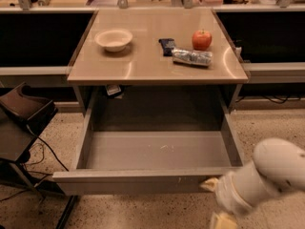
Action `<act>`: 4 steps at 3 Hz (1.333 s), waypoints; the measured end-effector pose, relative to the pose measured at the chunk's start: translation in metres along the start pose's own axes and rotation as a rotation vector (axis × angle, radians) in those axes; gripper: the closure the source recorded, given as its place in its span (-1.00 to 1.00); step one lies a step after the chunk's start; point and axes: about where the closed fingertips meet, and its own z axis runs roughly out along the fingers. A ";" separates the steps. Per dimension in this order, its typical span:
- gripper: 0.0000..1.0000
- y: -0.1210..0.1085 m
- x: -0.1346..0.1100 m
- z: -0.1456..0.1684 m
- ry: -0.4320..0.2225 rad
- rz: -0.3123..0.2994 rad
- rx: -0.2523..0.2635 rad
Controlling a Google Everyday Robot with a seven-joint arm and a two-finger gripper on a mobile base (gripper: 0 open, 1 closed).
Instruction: Close top drawer
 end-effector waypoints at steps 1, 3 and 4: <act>-1.00 -0.041 -0.022 -0.012 -0.043 0.011 0.000; -1.00 -0.077 -0.034 -0.026 -0.076 -0.035 0.005; -1.00 -0.086 -0.033 -0.025 -0.075 -0.018 -0.031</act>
Offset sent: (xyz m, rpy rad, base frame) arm 0.2958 0.0365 0.1044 0.2372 -0.0556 -0.1175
